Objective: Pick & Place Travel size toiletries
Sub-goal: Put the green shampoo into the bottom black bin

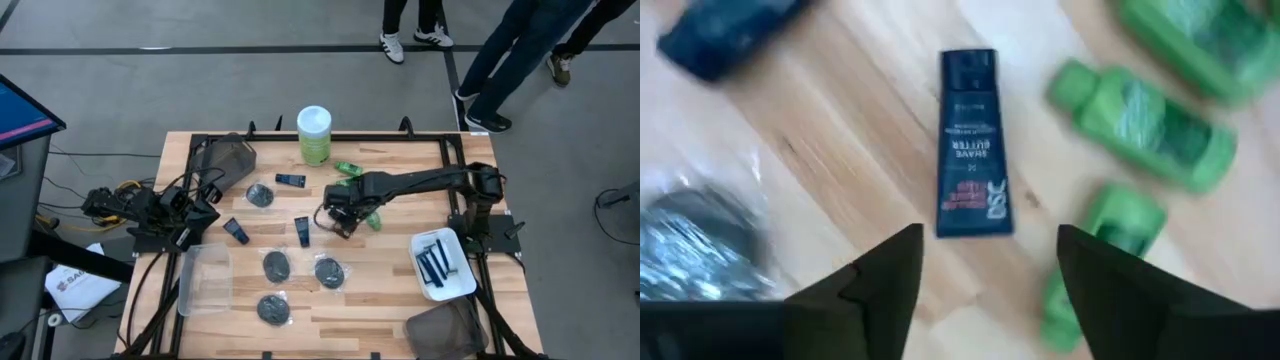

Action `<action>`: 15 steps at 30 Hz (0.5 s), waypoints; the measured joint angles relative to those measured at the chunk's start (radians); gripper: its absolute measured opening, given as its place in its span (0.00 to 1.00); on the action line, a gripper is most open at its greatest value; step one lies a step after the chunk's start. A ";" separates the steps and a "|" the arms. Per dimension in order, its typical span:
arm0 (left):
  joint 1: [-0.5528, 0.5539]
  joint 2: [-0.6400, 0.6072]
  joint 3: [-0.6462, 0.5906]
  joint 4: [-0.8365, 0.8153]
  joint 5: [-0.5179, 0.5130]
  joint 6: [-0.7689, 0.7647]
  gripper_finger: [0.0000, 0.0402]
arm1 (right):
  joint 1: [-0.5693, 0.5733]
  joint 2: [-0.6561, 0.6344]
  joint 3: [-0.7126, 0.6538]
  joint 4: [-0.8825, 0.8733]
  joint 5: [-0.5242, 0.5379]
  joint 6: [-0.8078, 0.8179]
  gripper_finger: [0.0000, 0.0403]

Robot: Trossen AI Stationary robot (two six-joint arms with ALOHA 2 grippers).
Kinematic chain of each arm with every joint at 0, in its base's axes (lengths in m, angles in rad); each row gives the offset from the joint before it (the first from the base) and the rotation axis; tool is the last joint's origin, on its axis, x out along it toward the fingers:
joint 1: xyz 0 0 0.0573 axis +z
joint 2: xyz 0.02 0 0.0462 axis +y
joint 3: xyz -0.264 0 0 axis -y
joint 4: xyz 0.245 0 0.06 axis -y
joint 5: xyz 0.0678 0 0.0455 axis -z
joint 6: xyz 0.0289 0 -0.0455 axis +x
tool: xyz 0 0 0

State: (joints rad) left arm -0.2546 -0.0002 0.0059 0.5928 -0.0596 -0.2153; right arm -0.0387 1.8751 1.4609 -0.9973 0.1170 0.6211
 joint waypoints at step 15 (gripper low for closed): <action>0.000 0.000 0.000 0.001 0.003 0.000 0.01 | -0.127 0.026 -0.142 -0.020 -0.045 -0.046 0.79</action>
State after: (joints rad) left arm -0.2548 -0.0002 0.0059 0.5934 -0.0563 -0.2152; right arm -0.1658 1.9007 1.3185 -1.0171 0.0723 0.5749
